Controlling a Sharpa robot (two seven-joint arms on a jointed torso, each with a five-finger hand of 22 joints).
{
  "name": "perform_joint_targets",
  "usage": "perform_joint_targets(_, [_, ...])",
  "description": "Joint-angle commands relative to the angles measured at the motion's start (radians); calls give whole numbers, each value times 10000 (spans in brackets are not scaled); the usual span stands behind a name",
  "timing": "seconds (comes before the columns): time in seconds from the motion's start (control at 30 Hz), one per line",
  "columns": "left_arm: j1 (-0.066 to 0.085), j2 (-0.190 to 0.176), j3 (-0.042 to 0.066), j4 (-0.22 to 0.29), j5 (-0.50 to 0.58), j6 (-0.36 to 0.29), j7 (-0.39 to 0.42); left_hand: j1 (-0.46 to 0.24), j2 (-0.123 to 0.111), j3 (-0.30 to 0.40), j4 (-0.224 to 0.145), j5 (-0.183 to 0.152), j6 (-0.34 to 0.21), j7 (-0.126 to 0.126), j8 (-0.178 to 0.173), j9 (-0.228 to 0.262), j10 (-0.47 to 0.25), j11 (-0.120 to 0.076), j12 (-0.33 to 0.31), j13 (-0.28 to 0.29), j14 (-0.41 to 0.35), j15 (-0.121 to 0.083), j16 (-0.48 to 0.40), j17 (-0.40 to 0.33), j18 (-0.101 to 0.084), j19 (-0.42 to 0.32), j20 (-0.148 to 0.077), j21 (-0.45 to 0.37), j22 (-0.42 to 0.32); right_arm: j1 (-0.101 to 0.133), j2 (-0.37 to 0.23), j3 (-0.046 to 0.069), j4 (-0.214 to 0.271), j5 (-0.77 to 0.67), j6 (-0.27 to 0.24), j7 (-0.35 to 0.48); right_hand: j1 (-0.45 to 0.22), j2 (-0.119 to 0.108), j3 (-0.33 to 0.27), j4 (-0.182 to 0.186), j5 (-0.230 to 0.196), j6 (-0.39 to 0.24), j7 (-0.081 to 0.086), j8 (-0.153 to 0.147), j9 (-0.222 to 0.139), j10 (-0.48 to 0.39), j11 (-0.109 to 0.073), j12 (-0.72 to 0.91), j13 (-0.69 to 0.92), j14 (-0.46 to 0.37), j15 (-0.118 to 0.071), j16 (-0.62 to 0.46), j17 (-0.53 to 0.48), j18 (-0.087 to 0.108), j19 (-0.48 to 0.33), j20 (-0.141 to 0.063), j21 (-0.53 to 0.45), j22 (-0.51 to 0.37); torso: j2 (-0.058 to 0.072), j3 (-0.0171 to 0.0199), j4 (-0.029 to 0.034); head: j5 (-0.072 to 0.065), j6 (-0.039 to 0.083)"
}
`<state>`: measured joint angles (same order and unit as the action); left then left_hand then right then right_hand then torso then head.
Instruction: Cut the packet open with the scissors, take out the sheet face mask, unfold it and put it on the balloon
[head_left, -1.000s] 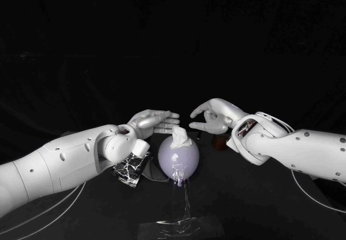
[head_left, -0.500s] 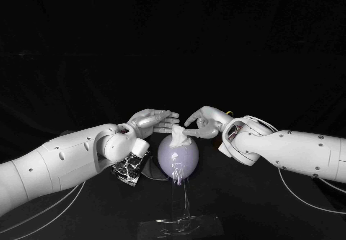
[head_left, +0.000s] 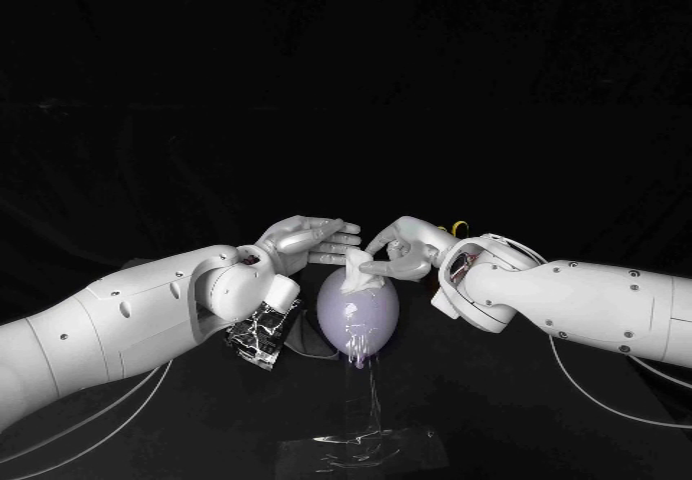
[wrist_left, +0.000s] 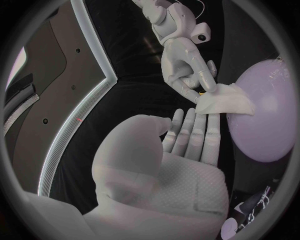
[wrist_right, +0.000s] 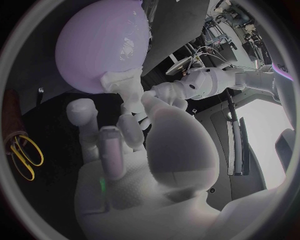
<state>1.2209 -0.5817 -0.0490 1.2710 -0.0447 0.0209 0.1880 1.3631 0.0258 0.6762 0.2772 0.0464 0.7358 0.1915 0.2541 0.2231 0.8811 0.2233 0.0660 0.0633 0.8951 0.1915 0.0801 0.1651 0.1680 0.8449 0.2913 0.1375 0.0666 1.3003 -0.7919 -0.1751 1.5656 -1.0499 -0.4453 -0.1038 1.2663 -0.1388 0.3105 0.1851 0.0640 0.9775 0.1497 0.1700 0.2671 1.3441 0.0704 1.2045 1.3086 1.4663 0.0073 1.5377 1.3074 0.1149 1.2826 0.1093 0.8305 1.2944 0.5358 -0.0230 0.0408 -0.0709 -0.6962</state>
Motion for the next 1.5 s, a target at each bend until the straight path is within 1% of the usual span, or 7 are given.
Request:
perform_joint_targets(0.03, [18,7,10,19,52,166,44,36,-102,4,-47,20,-31,751,60,12,54,-10,-24,5,-9,-43,-23,-5,94,79,-9,-10,11,-6,12,4,-2,201,127,257,207,122,59,1,62,196,-31,112,39,92,-45,122,151,868,-64,80,2216,121,120,-3,108,50,-5,2,-9,2,-12])
perform_joint_targets(0.23, [18,-7,10,11,29,147,43,32,-123,-3,-50,20,-25,751,67,16,61,-11,-22,6,-7,-43,-23,-5,94,82,-9,-10,11,-7,-6,4,-41,220,-223,436,1232,924,800,-542,-162,1234,-619,1015,450,570,-544,645,463,1019,-471,290,2565,5,543,-316,904,380,-3,3,-7,-5,-14])
perform_joint_targets(0.53, [19,-25,9,17,-354,-24,80,6,-415,-142,-128,19,20,727,138,49,163,-35,1,14,13,-55,-20,-2,70,33,-4,-55,-2,-8,-2,4,-65,353,-643,552,1294,972,1342,-845,-151,1163,-807,1816,948,998,-732,1069,755,1045,-666,331,2634,-131,884,-568,1590,687,-6,1,0,-14,-24])
perform_joint_targets(0.8, [20,-27,-3,13,-1620,-354,140,-184,-1644,-1193,-266,14,75,669,275,117,306,-70,-11,7,-93,-50,-72,-10,-85,-244,11,-233,-22,-9,-41,5,51,742,-935,683,1115,889,1664,-970,-153,950,-826,2243,1211,1094,-762,1124,812,1045,-684,331,2634,-157,958,-617,1715,778,-2,0,-1,-11,-19])
perform_joint_targets(0.97, [11,-18,-86,-38,-2947,-952,449,-92,-2666,-2256,-486,19,-64,580,270,113,49,27,-44,-5,-987,135,-214,-178,-559,-1755,22,-680,-106,-6,-140,8,204,1180,-1065,730,1058,863,1761,-1012,-153,891,-831,2359,1278,1119,-768,1142,831,1045,-690,331,2634,-165,981,-626,1756,806,1,3,-9,-18,-14])
perform_joint_targets(1.13, [-8,-67,-145,-36,-3674,-1527,826,354,-2676,-3265,-603,15,-341,601,205,80,-274,56,-25,3,-1946,207,-188,-352,-722,-2582,-9,-804,-115,22,-296,25,413,1687,-1104,732,1042,855,1800,-1032,-153,869,-832,2398,1300,1127,-770,1148,837,1045,-693,331,2634,-166,987,-630,1764,814,-5,2,-6,-32,-3])
perform_joint_targets(1.5, [-38,-49,-178,93,-4728,-2330,1189,1323,-2157,-4919,-631,15,-351,665,429,152,154,40,270,72,-1627,213,-57,-255,-453,-2835,-16,-755,-100,160,-467,70,754,2046,-1122,726,999,831,1890,-1082,-153,822,-834,2489,1350,1145,-774,1160,852,1045,-700,331,2634,-174,1011,-637,1806,841,-10,-5,0,-33,30])
